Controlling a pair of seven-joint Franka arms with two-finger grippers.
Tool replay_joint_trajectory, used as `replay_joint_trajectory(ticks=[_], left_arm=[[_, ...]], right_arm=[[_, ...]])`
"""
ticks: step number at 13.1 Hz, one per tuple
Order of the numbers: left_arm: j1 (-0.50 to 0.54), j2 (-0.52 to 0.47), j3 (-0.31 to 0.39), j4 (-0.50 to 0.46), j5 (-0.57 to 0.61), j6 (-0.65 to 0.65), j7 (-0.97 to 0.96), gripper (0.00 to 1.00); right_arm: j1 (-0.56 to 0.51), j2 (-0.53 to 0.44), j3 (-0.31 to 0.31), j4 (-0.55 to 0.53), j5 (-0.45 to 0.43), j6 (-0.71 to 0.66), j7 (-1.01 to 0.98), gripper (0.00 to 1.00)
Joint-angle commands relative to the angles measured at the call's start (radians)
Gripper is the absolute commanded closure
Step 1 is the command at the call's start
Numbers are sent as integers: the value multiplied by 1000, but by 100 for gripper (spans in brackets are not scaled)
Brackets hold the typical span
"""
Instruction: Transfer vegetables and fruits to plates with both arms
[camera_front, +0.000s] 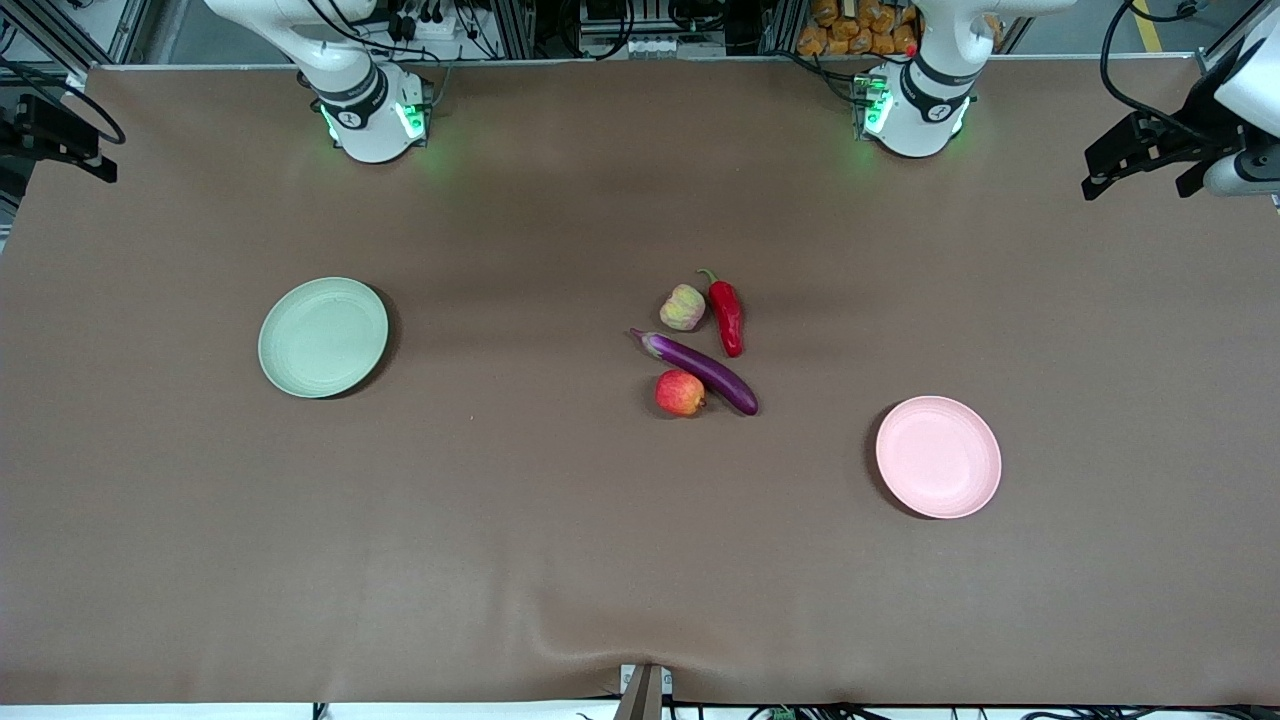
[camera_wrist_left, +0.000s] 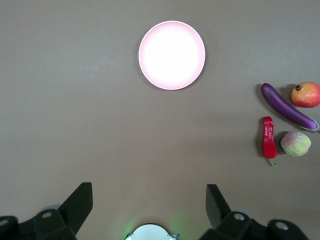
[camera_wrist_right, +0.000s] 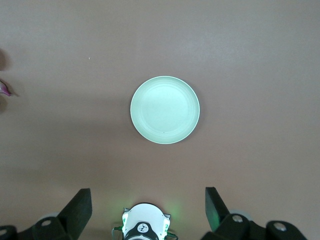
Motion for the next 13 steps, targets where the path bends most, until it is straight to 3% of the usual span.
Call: replay_joint_trajectory(ticks=[1,5,13], left_arm=[[8,-10,1,13,-4,-4,19,0],[8,31,2,65,-3,-4,13,0],[16,21,-1,37,-12,-60,-10,0]], right_arm=[[-23,-12,9,-10,3,32,-17,0],[-26,-4,9,-10,2,34,-15,0],[-26,-2,9,-10,3,20,-14,0]])
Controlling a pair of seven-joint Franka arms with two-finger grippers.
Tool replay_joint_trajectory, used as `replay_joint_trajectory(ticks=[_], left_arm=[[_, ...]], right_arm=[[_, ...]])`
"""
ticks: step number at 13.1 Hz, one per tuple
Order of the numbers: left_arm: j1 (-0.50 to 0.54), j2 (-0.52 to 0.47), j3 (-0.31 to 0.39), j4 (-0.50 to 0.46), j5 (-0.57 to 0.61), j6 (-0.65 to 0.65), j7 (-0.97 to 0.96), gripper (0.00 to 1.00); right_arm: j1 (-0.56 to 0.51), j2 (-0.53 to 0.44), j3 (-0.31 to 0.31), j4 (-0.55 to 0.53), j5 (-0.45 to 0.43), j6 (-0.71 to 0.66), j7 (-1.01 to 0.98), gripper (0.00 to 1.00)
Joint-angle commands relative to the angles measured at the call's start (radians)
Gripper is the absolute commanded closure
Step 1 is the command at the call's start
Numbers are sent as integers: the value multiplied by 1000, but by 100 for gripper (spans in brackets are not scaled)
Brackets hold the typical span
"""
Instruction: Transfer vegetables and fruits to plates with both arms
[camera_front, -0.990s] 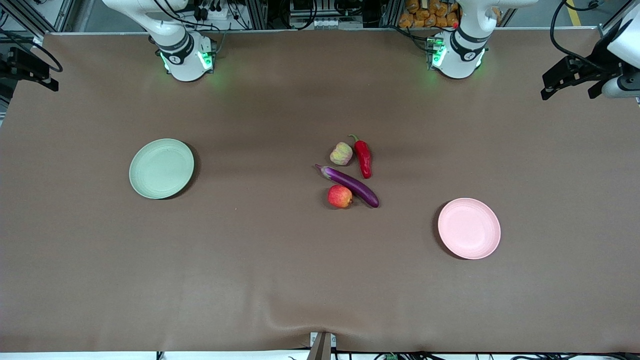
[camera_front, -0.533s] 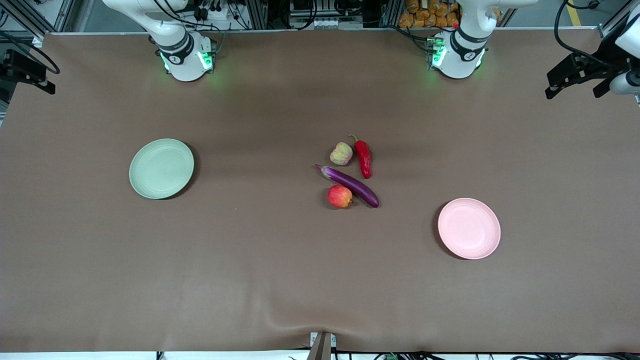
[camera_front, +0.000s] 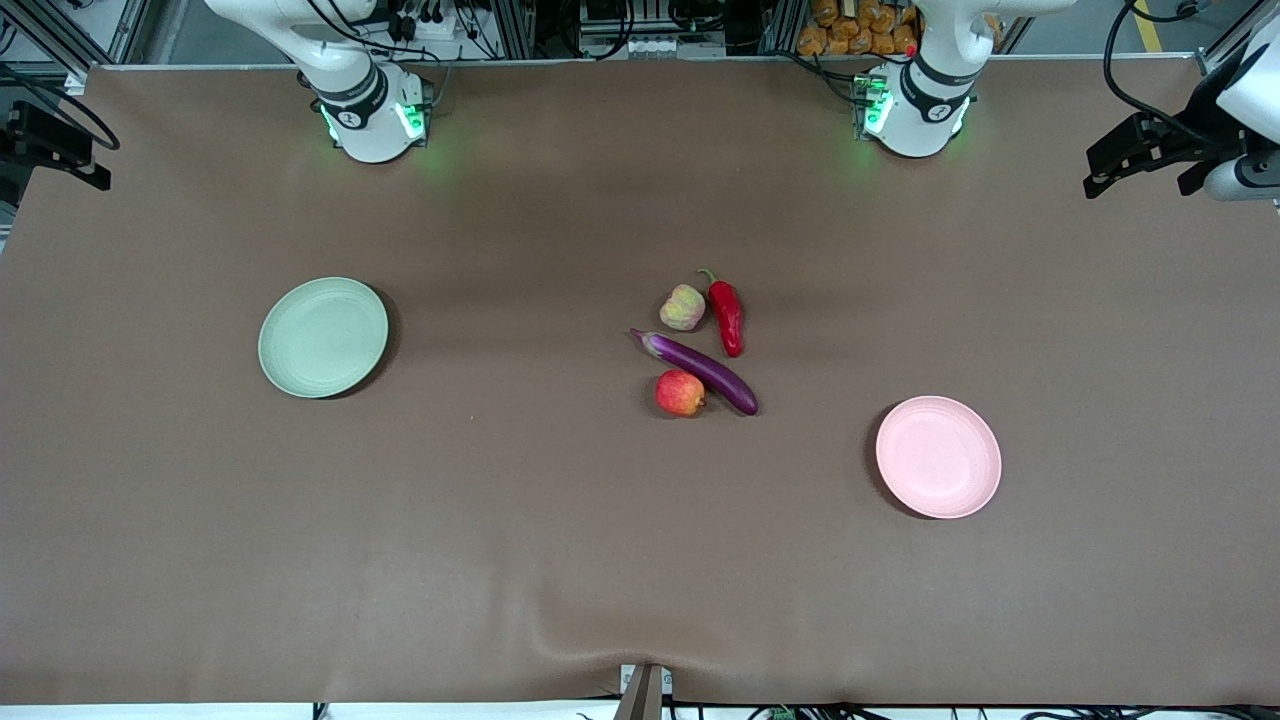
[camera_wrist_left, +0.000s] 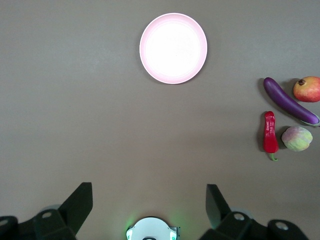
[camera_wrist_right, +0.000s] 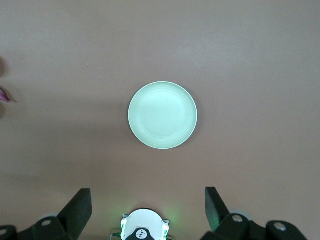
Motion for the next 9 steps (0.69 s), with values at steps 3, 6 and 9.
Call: replay_joint_trajectory(ticks=[3,6,9], left_arm=[[10,10,-8,9,-14,0,-30,0],[11,8,-8,-3,-7,21,-30,0],[11,5,-8,-14,-7,27,-30,0]], right_arm=[[-26,-3,15,-6,7,-6,-14,0],[-26,-5,15,-7,7,-12,-12,0],[-26,-3,13,-7,7,-18,-14,0]])
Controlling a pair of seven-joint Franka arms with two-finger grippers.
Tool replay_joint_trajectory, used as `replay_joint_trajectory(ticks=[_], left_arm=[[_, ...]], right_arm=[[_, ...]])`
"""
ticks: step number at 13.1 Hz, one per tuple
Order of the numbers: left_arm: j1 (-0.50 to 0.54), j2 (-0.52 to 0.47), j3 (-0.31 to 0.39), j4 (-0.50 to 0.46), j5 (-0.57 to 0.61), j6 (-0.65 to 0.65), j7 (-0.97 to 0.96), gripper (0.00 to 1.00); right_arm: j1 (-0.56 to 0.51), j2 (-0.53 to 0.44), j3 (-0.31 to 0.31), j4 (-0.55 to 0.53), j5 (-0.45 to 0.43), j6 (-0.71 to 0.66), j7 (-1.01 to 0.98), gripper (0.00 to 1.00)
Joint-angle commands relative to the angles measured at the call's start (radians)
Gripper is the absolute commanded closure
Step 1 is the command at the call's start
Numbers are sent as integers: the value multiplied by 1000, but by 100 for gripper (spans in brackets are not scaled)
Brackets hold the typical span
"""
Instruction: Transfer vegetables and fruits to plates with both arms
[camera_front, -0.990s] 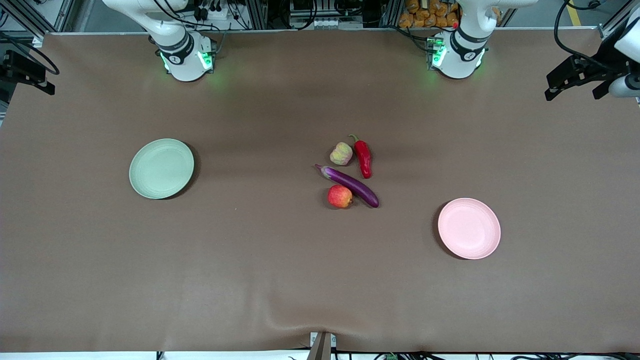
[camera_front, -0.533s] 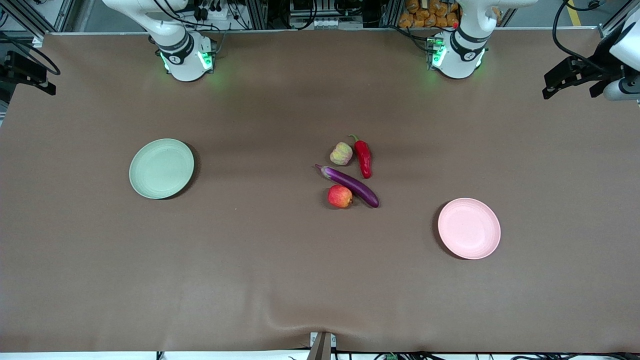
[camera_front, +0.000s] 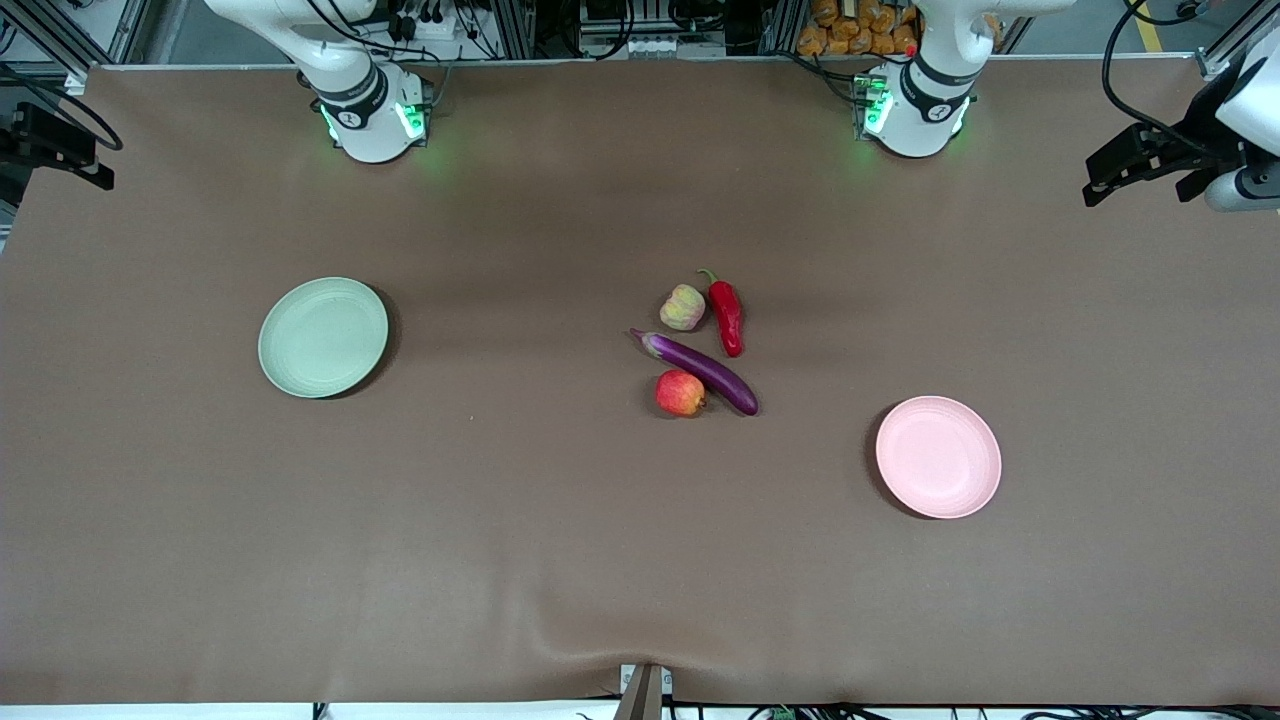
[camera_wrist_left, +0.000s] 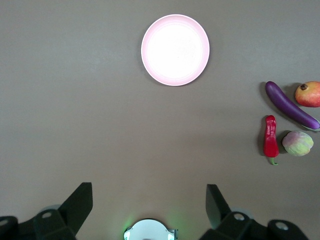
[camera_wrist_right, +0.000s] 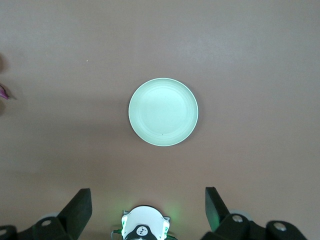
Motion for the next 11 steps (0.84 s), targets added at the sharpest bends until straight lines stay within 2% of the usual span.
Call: replay_joint_trajectory(ticks=[1,5,9,11], left_arm=[[8,-8,-8,-16,-7,10,-14,0],[3,-28,-9,-89,-10,71,-14,0],[-1,-26,-15,-112,-10,85,-14,0],[9,-31,-60,-196,-4,151,-13,0]], right_arm=[[-26,-2,13,-3,7,-6,-12,0],[-40,2,15,-3,15,-13,-12,0],[-41,4,13,-4,17,-20,-12,0],[-40,15,14,-3,17,-31,-14,0]])
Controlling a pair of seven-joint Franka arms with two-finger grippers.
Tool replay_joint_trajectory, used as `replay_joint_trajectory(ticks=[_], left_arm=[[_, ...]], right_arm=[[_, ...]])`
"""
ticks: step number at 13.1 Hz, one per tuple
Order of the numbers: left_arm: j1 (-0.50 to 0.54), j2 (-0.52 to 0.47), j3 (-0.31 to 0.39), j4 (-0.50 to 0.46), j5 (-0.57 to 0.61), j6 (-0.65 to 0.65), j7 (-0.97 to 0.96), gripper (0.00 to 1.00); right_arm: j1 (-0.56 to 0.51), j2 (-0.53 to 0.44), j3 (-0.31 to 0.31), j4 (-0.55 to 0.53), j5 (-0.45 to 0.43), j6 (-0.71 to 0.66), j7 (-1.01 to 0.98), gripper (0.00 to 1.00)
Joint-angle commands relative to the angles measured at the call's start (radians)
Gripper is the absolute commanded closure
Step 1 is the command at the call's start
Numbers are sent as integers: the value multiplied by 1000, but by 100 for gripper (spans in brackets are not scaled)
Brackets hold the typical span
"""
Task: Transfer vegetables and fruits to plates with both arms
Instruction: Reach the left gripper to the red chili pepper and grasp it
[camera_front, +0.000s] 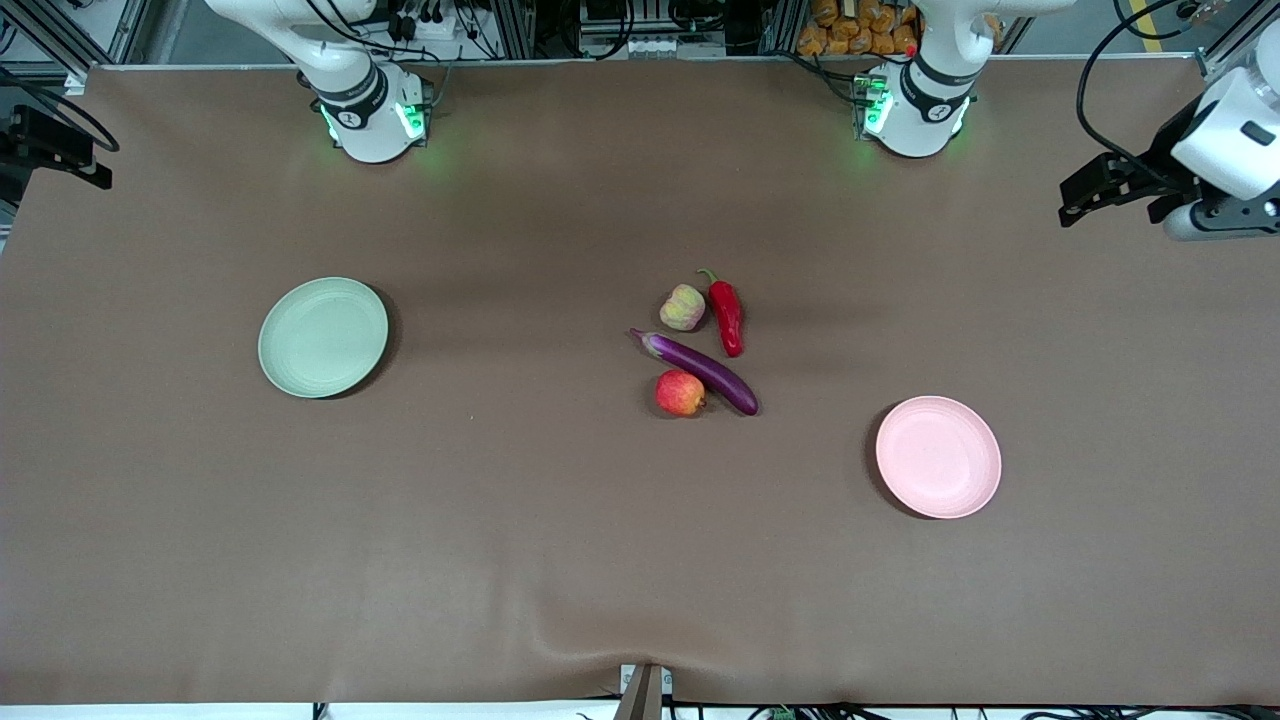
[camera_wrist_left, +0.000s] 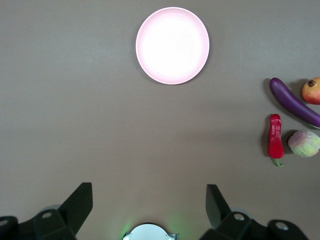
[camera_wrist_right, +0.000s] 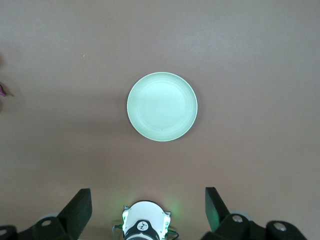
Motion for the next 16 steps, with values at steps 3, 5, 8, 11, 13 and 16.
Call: replay_joint_trajectory(ticks=[3,5,8,11,13,16], left_arm=[[10,-25,-111,-225,-4,220,-23,0],[2,-10,-180,-310,-4,325,-142,0],[1,82,-313,-381,-3,487,-371,0],[-3,209,-413,-391,0,584,-551,0],[-27,285,-429,-396,0,656,-614,0],[-100,389,-427,-398,14,786,-776,0]], right_arm=[[-25,6,15,0,17,-10,-14,0],[-25,6,14,0,18,-10,-14,0],[-25,6,15,-1,18,-11,-12,0],[-25,6,15,-1,19,-13,-12,0],[-25,6,14,-1,19,-13,-12,0],[-27,6,14,-3,19,-22,-14,0]])
